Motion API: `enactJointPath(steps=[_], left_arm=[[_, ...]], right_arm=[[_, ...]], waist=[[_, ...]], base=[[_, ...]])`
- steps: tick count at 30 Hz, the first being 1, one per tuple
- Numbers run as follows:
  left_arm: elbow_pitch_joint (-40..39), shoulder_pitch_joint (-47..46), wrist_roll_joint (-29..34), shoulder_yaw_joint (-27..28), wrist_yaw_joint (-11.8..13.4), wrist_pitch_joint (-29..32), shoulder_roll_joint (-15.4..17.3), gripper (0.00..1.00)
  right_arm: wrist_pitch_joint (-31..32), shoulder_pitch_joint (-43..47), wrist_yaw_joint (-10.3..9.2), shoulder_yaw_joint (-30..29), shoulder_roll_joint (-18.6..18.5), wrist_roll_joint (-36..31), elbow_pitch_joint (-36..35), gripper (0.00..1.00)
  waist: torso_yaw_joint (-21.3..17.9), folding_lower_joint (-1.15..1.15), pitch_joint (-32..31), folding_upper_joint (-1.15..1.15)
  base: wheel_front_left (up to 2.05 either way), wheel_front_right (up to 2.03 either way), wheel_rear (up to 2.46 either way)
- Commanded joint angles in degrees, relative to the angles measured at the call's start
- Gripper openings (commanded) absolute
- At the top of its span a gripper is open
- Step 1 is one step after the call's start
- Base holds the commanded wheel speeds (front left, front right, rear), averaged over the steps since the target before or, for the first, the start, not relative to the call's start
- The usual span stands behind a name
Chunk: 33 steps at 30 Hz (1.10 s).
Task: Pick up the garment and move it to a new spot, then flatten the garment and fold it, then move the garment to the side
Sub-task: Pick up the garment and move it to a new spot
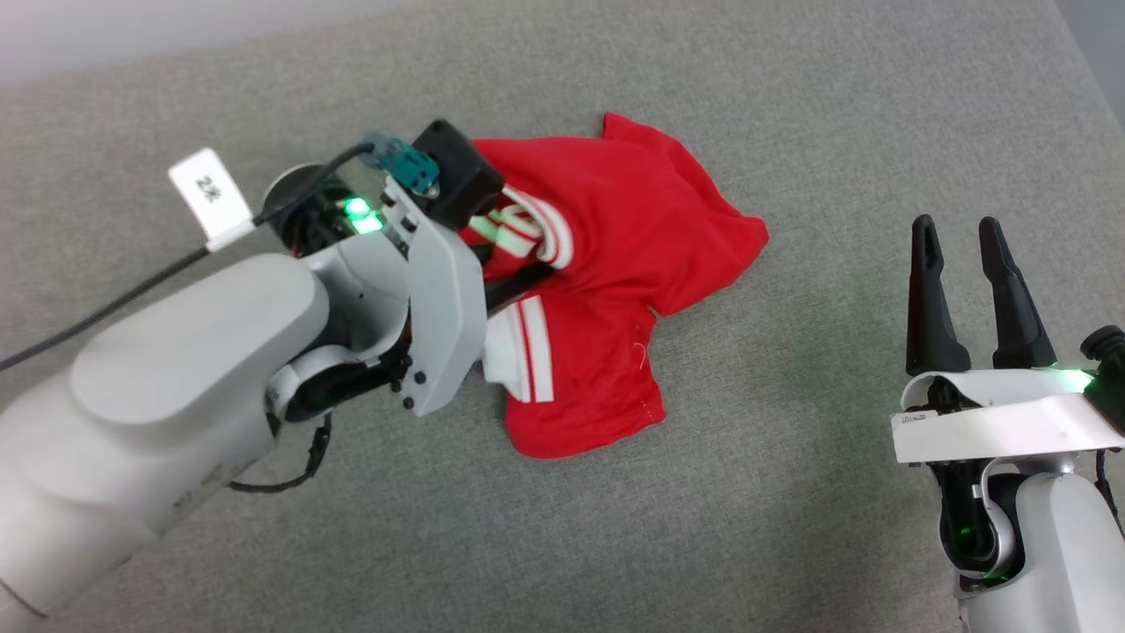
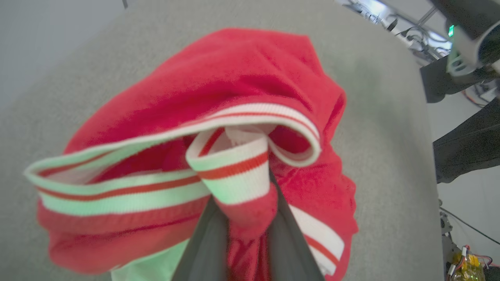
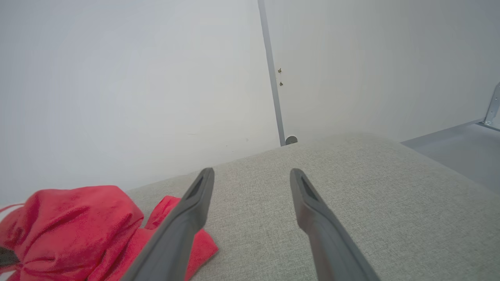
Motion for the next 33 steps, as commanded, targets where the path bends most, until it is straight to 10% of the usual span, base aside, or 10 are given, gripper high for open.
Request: enactJointPath(steps=[1,17,20,22,33], left_arm=[[1.50,1.28,1.57,0.16,0.11,1.68,-0.32,0.00],[13.17,8.02,10.47,-1.11,0.43,11.78,-2.09,0.00],[13.13,8.05,9.43,-1.09,0.48,9.21,-2.25,0.47],[13.16,7.29,8.15,-0.84,0.48,6.48,-2.51,1.00],[9.29,5.36,3.16,0.11,0.12,-9.82,-5.18,1.00]], right_arm=[[-0.03,0.19,-0.01,0.03,0.16,0.22,-0.32,1.00],[-0.03,-1.42,-0.01,2.32,0.15,2.75,-0.58,1.00],[-0.03,-0.96,-0.01,2.27,0.15,2.37,-0.18,1.00],[-0.03,-0.73,-0.01,2.36,0.16,1.48,0.35,1.00],[-0.03,0.17,-0.01,1.62,0.10,-5.68,2.89,1.00]], waist=[[-0.96,0.00,1.18,0.00],[-3.15,0.00,3.92,0.00],[-2.84,0.00,3.30,0.00],[-1.96,0.00,2.45,0.00],[7.10,0.00,-5.52,0.00]], base=[[0.00,0.00,0.00],[0.00,0.00,0.00],[0.00,0.00,0.00],[0.00,0.00,0.00],[0.00,0.00,0.00]])
